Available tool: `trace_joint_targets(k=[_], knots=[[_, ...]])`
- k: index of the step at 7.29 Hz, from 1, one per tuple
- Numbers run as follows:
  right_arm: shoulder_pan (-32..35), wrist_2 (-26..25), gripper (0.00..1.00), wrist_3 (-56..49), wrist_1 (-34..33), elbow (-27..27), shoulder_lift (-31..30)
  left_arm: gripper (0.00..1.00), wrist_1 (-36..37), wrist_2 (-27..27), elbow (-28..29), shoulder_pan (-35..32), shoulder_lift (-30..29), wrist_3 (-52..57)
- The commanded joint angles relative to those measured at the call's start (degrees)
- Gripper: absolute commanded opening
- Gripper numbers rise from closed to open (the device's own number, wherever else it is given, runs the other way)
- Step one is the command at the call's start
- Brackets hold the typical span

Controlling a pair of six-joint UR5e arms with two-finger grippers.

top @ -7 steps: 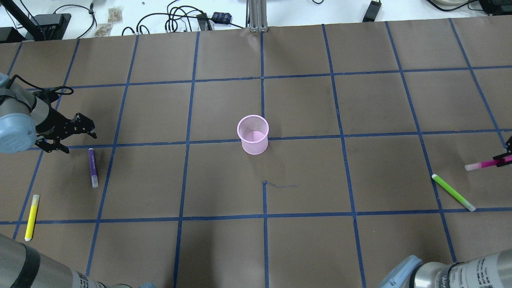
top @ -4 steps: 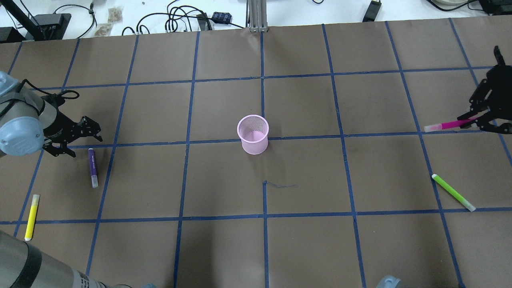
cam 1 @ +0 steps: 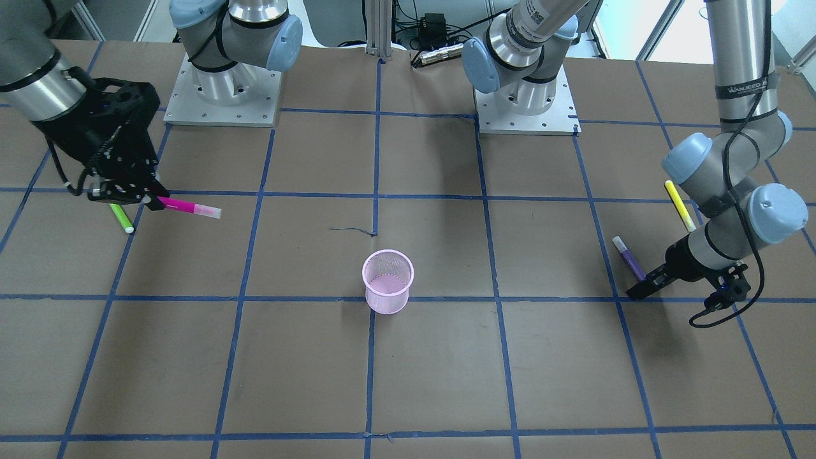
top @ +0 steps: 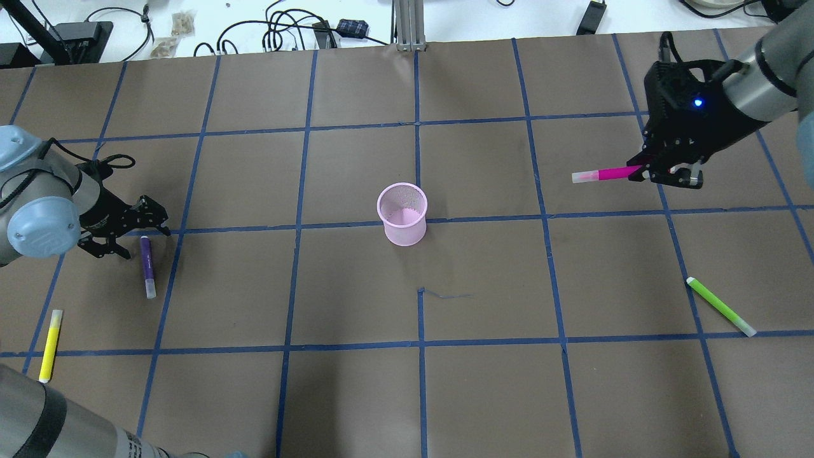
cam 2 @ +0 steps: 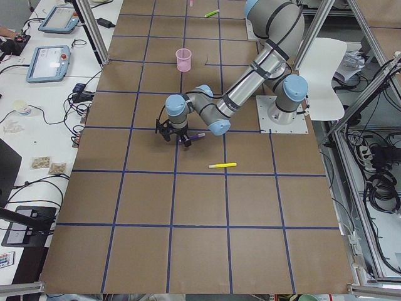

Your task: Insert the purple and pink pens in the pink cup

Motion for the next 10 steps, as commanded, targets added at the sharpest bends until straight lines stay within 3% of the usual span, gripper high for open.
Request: trace_joint_targets(k=[1, 3, 4, 7, 10], knots=[[14.0, -4.3, 0.00, 17.6, -6.4, -1.6, 1.1, 0.48, 0.1, 0.0, 0.3, 0.0, -0.2, 0.1], [25.9, -13.3, 0.00, 35.2, -14.2, -2.2, 6.2, 0.03, 0.2, -0.3, 0.4, 0.0, -0.2, 0.6], [30.4, -18.3, 0.00, 39.9, -17.5, -2.7, 9.4, 0.00, 0.0, -0.9, 0.4, 0.1, -0.2, 0.5], [40.8, -32.9, 0.00, 43.3, -16.7, -11.0, 20.0, 0.00, -2.3, -2.8, 3.6, -0.4, 2.5, 0.4], [42.4, -35.7, 0.00, 43.8, -16.6, -10.4, 22.4, 0.00, -3.6, -2.4, 9.0, -6.4, 5.4, 0.0]])
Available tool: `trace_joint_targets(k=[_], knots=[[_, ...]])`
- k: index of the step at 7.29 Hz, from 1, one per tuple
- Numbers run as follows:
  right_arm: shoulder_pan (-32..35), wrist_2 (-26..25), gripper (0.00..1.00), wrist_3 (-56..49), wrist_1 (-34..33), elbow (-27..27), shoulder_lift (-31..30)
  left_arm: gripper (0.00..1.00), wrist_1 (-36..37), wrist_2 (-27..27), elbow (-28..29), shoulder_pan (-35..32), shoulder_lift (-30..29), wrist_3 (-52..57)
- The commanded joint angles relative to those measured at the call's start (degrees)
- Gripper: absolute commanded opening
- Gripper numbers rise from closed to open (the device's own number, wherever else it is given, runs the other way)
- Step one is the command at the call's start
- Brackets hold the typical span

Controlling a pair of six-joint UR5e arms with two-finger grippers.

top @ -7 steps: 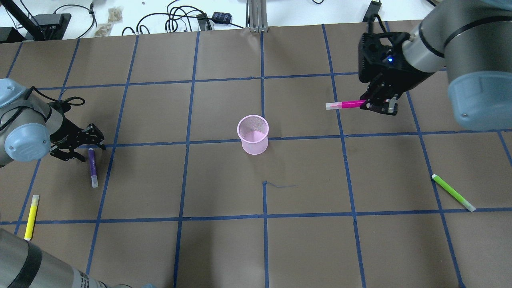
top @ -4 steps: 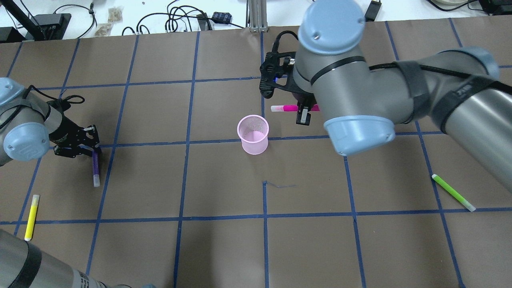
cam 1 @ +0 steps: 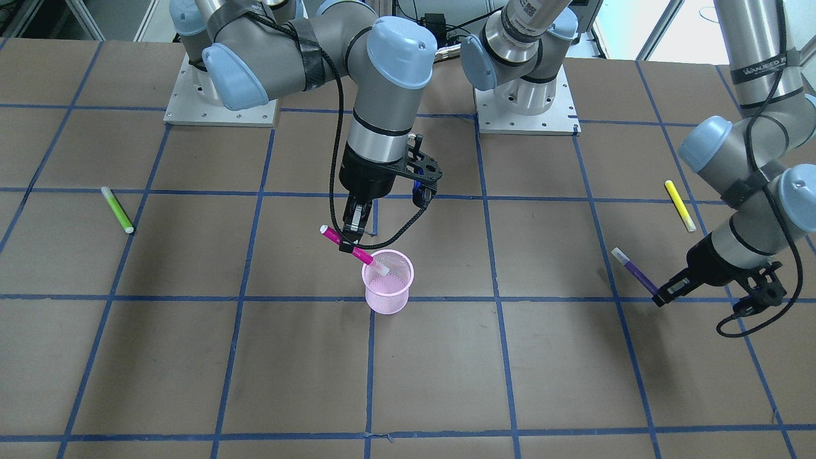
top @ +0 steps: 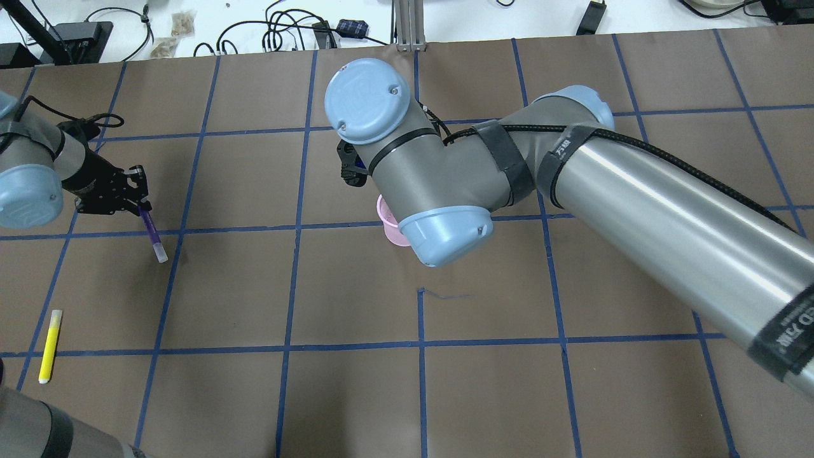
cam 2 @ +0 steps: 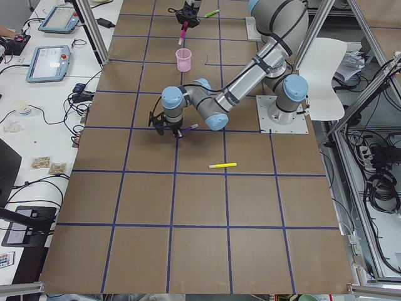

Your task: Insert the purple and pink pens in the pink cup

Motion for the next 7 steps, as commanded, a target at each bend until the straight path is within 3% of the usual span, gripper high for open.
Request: trace_joint_targets(k=[1, 7], knots=[[0.8, -0.7, 0.00, 0.1, 0.4, 0.0, 2.0, 0.00, -0.2, 0.0, 3.7, -4.3, 1.8, -0.7], [2.1, -0.6, 0.05, 0.1, -0.9, -0.6, 4.5, 0.00, 0.9, -0.5, 3.7, -5.9, 1.4, -0.6]])
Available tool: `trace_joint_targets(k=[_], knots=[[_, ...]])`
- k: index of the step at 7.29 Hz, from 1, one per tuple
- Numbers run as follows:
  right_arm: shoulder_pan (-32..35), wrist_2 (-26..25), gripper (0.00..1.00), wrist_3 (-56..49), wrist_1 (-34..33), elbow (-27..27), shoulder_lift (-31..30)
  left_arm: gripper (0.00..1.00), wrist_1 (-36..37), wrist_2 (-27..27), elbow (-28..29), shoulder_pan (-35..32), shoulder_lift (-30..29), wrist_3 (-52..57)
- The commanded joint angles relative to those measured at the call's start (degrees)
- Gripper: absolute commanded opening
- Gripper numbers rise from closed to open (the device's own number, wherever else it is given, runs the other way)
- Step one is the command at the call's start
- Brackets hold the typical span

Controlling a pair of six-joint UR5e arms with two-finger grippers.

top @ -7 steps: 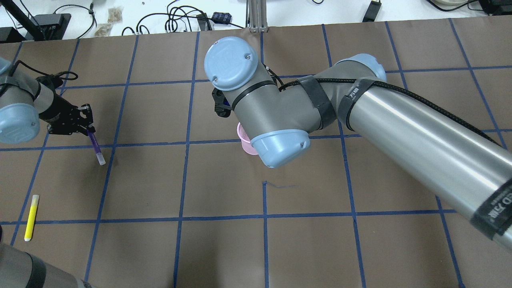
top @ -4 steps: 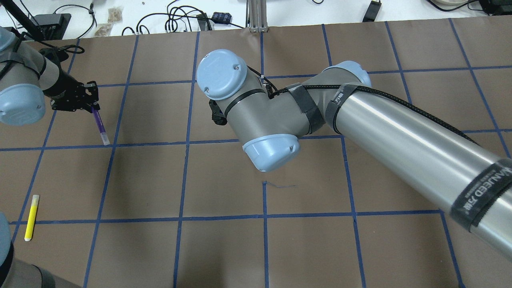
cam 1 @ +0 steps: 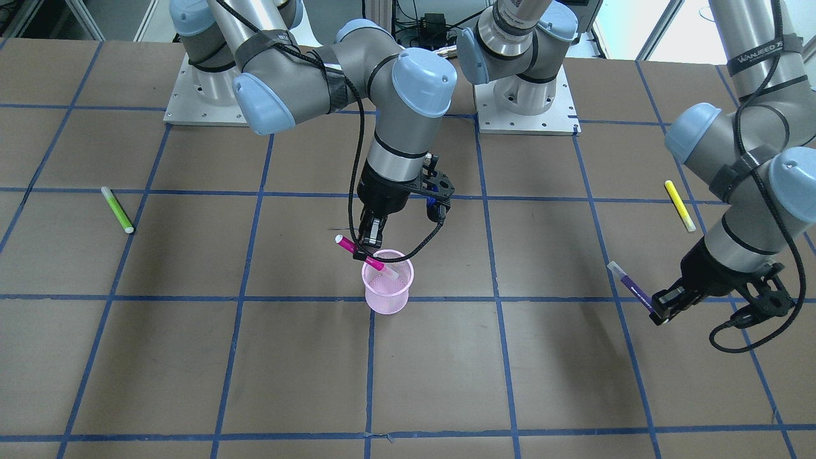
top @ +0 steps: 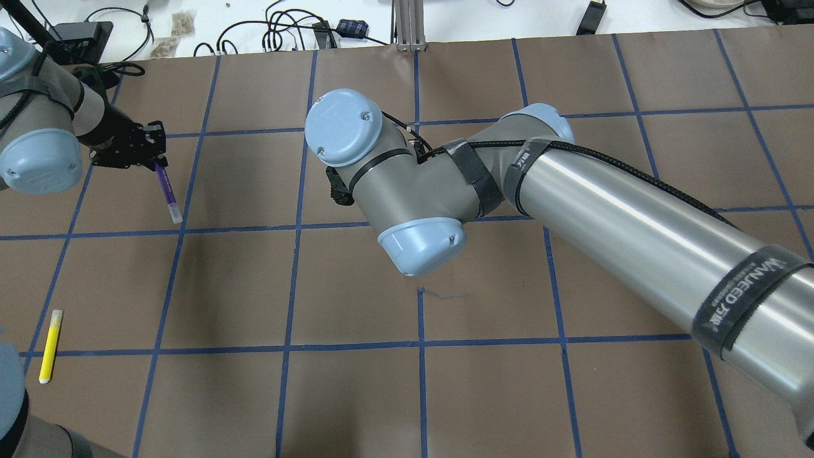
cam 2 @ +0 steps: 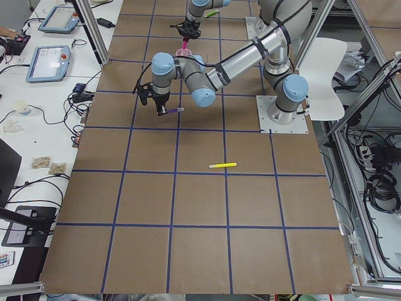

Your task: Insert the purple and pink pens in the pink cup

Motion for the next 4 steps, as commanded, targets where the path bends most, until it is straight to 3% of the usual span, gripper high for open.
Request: trace_joint_targets(k=[1, 3, 4], knots=[[0.2, -0.1, 0.06, -0.2, -0.3, -0.1, 0.7, 0.00, 0.2, -0.1, 0.0, -0.2, -0.2, 0.0], [0.2, 0.0, 0.06, -0.5, -0.3, -0.1, 1.6, 0.00, 0.2, 0.0, 0.0, -1.5, 0.0, -0.2], [0.2, 0.2, 0.60, -0.5, -0.3, -0.1, 1.7, 0.00, 0.2, 0.0, 0.0, -1.8, 0.0, -0.3]])
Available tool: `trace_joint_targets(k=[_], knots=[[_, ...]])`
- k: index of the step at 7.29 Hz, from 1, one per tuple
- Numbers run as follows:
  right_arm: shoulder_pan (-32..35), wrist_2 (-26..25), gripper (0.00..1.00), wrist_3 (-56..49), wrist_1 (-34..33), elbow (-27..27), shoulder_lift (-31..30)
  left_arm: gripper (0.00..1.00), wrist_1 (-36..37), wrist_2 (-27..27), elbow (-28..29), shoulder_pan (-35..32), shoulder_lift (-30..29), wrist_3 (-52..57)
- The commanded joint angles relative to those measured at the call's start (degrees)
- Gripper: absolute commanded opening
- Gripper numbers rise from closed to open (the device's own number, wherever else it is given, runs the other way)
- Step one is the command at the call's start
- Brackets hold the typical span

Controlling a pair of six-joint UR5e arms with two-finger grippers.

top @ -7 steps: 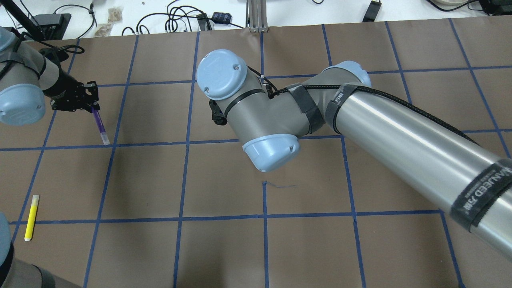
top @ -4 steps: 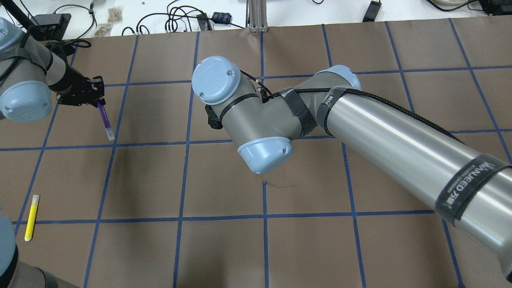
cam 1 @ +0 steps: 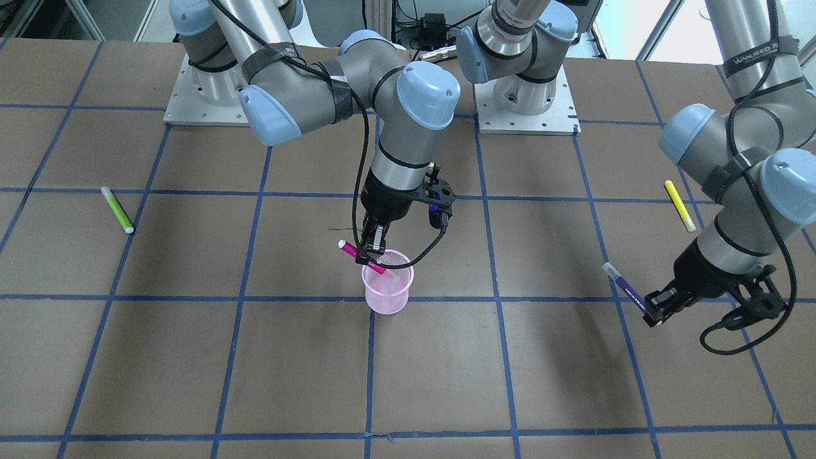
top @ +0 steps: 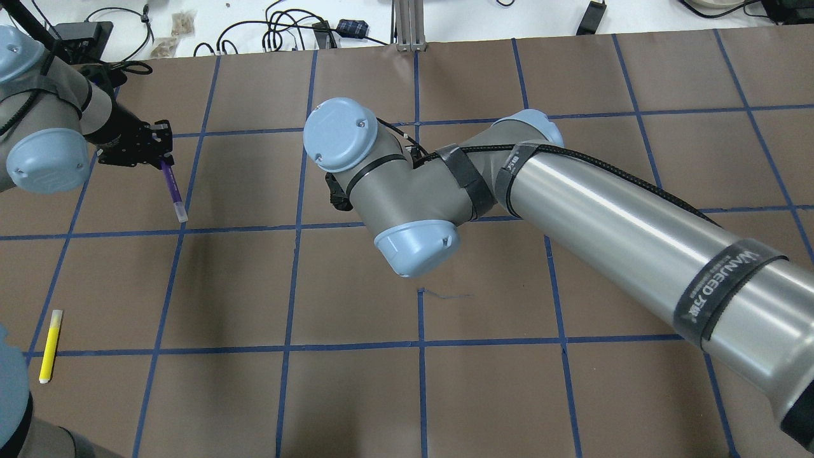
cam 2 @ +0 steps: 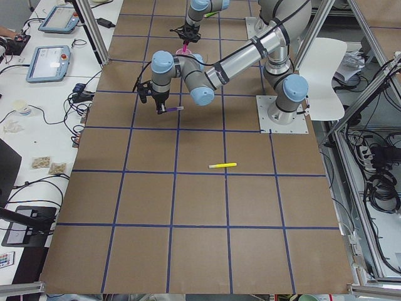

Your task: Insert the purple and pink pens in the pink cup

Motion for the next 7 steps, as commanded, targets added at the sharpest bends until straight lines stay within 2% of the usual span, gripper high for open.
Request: trace_joint_targets(k=[1, 5, 7], knots=[[0.0, 0.1, 1.00, -0.2, 0.1, 0.0, 0.0, 0.00, 0.1, 0.0, 0.0, -0.6, 0.0, -0.1], [-1.6, 1.2, 1.00, -0.3, 0.5, -2.1, -2.6, 0.00, 0.6, 0.0, 0.5, -2.5, 0.8, -0.5], [-6.5, 6.7, 1.00, -0.3, 3.9, -1.0, -9.7, 0.00, 4.3, 0.1, 2.2, -8.2, 1.3, -4.8]])
